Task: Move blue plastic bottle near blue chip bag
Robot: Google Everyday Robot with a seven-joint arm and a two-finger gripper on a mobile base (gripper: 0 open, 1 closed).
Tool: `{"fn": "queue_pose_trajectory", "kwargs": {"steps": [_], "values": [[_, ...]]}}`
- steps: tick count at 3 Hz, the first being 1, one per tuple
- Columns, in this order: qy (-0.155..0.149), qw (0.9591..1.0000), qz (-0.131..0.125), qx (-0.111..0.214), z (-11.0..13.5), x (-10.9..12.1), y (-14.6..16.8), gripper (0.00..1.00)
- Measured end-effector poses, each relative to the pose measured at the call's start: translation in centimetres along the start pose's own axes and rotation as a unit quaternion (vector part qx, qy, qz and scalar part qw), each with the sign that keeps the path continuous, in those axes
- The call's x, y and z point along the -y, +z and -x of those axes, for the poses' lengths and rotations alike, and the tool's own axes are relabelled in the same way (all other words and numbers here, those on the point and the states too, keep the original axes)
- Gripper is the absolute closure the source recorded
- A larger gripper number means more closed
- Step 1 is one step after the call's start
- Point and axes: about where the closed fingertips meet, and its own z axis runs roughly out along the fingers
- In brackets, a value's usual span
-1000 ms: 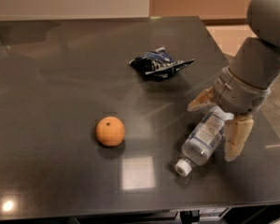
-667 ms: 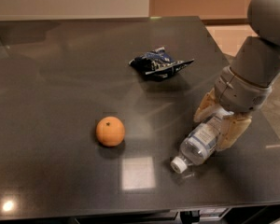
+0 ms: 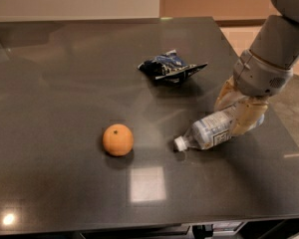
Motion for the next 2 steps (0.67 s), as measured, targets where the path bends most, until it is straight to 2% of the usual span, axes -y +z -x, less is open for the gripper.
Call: {"fn": "queue_pose_trajectory", "kwargs": {"steps": [1,2], "values": [[0.057,0.9979,-0.015,0.025,-0.6,3.6,-1.1,1.00],[0.112,0.9906,-0.030,0.073,-1.0,7.7,-1.8,1.00]]}}
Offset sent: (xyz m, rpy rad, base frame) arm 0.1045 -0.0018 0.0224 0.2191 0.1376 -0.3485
